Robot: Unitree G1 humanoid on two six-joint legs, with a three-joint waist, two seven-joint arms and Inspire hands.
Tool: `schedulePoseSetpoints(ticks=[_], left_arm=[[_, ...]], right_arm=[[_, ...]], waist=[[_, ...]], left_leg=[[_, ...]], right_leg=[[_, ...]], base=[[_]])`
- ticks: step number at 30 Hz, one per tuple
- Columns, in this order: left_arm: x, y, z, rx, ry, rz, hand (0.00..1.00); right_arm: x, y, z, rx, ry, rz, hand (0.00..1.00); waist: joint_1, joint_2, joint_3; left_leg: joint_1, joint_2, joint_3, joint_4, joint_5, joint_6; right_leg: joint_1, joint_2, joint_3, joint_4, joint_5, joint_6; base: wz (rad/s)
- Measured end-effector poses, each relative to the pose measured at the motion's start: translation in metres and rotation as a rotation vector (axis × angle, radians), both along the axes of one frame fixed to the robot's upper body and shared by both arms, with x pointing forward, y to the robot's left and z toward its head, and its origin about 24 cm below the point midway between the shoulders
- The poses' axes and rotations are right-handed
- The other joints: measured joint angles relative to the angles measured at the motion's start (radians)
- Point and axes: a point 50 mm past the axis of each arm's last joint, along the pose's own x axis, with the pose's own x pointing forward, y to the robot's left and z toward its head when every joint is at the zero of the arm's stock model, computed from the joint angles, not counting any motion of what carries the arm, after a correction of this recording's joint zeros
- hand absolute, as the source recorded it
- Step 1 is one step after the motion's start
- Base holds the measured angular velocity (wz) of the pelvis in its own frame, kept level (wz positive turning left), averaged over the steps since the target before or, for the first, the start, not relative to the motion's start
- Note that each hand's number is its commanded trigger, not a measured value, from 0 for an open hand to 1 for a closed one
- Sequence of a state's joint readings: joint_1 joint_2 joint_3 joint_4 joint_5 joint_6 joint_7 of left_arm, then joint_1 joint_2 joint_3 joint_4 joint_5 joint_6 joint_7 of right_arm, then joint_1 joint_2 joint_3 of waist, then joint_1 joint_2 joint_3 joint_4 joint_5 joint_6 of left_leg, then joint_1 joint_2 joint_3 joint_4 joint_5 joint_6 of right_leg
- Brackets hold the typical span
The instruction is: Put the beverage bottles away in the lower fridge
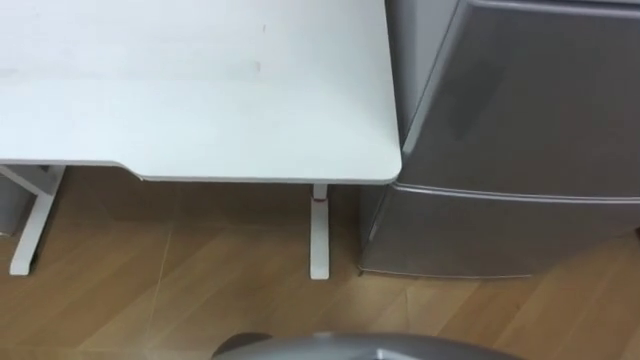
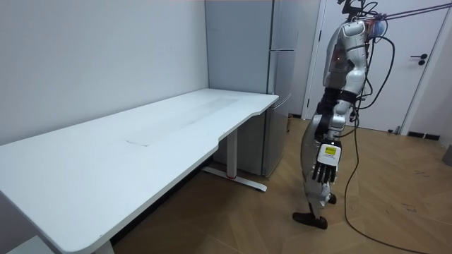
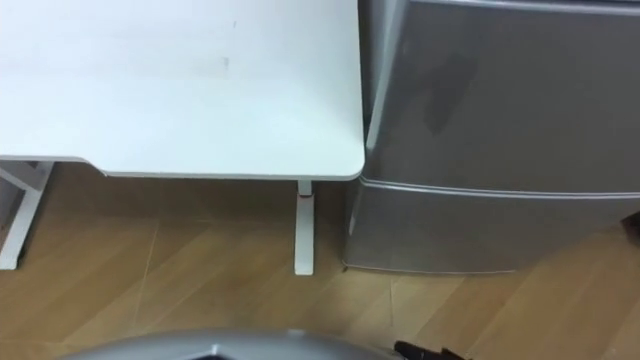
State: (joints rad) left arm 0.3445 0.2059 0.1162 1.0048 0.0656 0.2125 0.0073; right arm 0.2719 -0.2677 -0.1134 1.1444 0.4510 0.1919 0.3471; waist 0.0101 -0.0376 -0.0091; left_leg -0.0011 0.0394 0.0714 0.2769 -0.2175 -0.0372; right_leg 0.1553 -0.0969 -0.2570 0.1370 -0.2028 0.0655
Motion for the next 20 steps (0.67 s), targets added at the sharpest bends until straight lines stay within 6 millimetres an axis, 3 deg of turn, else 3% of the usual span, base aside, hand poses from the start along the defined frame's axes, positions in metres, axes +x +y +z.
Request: schedulePoseSetpoints(ticks=[9,13,15,20], left_arm=[[0.015,0.0,-0.002,-0.02,-0.033,0.013,0.0],[0.014,-0.005,-0.005,-0.012,-0.024,0.083,0.0],[0.012,-0.008,-0.006,-0.015,-0.022,0.101,0.0],[0.032,-0.017,-0.009,-0.03,-0.072,0.106,0.0]], right_arm=[[-0.003,-0.001,-0.003,-0.076,0.138,0.111,0.0],[-0.011,0.008,-0.007,-0.102,0.16,-0.083,0.0],[-0.012,0.012,-0.008,-0.102,0.178,-0.095,0.0],[0.008,0.013,-0.01,-0.139,0.161,-0.04,0.0]], waist=[[0.009,-0.001,0.0035],[-0.009,0.01,0.004],[-0.006,0.012,0.0075],[-0.004,0.006,0.0094]], left_leg=[[0.02,0.0,0.008,-0.007,0.0,0.0],[0.023,0.001,0.007,-0.011,-0.005,0.002],[0.039,0.001,0.015,-0.024,-0.005,0.002],[0.029,0.001,0.014,-0.021,-0.005,0.002]], right_leg=[[0.002,0.0,0.021,0.002,-0.004,0.0],[0.011,0.002,0.023,0.003,-0.004,0.0],[0.018,0.001,0.034,0.006,-0.004,0.0],[0.004,0.002,0.038,0.01,-0.004,0.0]], base=[[-0.05],[-0.01],[-0.12],[-0.03]])
